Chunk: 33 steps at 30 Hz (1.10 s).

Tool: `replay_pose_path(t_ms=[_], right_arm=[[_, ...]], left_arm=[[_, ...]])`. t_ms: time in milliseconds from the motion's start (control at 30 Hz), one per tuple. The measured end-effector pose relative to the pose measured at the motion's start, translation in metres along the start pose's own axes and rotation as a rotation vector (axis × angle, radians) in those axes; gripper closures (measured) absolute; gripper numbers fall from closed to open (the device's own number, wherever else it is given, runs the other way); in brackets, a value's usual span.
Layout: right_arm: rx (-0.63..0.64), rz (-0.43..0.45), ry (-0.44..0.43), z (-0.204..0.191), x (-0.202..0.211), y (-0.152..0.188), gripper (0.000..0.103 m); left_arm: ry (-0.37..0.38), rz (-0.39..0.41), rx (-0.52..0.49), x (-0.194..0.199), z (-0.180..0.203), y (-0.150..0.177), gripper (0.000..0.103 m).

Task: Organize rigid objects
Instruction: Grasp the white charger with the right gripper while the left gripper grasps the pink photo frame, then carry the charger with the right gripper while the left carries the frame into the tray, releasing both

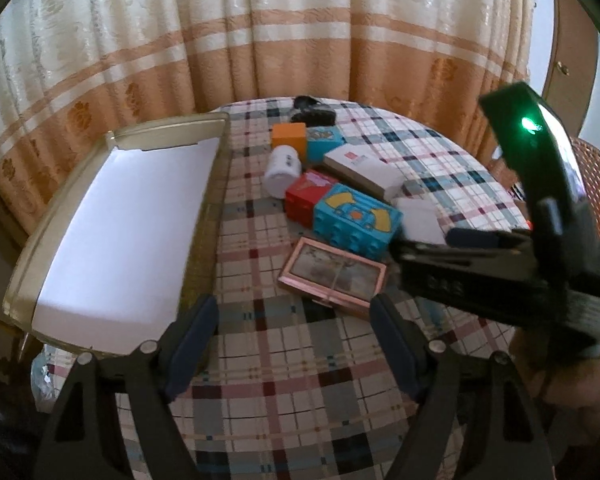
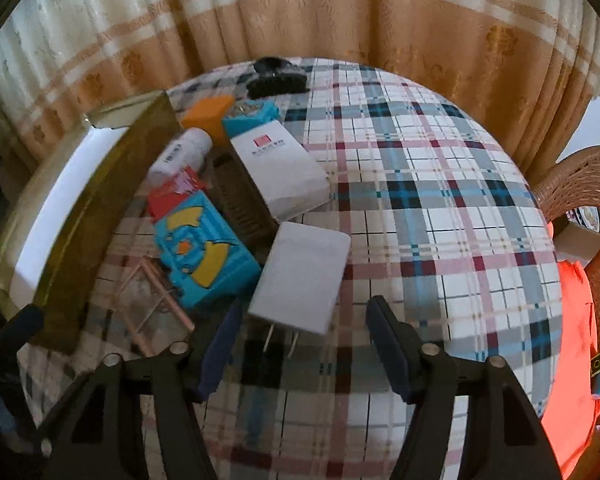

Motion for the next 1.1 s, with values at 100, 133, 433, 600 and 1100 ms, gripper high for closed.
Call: replay_pose_path(t_ms=[100,133,433,600,1100], right_arm=[[0.018,0.009,0.004,0.002,0.001,-0.002,0.058],[0.022,0.012,0.015,0.005,0.002,-0.003,0.058],[-0.071,0.026,-0.017,0.040,0.017,0.004,0.059],[-0.060,0.041,-0.017,0.046,0.023,0.011,0.058],[-0.047,0.062,-0.026,0.047,0.023,0.014,0.058]], left_arm=[[0.017,-0.008,-0.007,-0.003,0.004,0.000,0.023],[0.031,-0.015,0.001,-0.004,0.005,-0.001,0.023],[0.011,-0.061,0.043,-0.028,0.011,-0.014,0.015],[0.018,-0.110,-0.030,-0.050,0.025,-0.015,0.010],[-0.038,-0.108,-0.071,-0.068,0.030,-0.021,0.016]])
Point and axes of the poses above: each gripper's, at about its wrist camera, not at the fingertips, and x roughly against the way its jaws point, z to its right, y to its underside, the point moved 7 cm from there along -x, roughly the way its jaws point, and after that the axes turned 7 degrees about -x, right-handed, at the moved point
